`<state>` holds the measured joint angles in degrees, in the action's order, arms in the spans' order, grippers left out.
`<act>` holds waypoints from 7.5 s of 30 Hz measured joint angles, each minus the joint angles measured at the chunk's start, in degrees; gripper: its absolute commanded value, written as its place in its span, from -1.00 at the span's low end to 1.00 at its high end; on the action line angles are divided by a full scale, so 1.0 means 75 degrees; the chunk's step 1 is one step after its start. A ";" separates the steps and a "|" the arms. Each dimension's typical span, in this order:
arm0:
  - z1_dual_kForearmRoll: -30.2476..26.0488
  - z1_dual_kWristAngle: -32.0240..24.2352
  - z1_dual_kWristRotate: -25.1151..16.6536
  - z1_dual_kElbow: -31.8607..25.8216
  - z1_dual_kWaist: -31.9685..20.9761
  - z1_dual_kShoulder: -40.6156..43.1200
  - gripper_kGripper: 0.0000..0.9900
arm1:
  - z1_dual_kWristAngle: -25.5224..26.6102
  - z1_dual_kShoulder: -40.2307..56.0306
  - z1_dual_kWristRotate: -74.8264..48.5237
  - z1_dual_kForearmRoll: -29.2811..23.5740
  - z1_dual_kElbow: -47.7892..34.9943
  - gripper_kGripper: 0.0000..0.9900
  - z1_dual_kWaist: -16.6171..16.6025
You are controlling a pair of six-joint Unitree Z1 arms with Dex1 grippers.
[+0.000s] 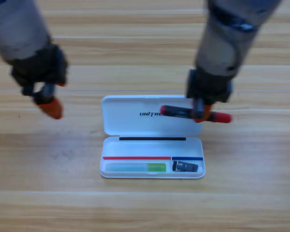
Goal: Clean up eraser and pencils
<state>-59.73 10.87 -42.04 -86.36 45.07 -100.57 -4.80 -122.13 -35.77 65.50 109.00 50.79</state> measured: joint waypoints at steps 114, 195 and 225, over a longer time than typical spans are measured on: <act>-0.1100 -0.4589 -0.0480 -0.3542 -0.1564 -0.1941 -1.00 | 0.4005 0.5440 0.1373 -0.2636 -0.4663 0.99 -0.0167; 0.3042 -0.5328 -0.0438 0.0900 -0.1463 -0.2426 -1.00 | 0.4004 0.5350 0.1392 -0.2636 -0.4661 0.99 -0.0168; 0.4217 -0.4206 -0.0306 0.2667 -0.0851 -0.1120 -1.00 | 0.4004 0.5350 0.1392 -0.2636 -0.4661 0.99 -0.0168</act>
<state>-28.10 -20.67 -44.34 -66.36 38.69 -108.96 25.24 -82.01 -25.33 45.73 74.05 49.53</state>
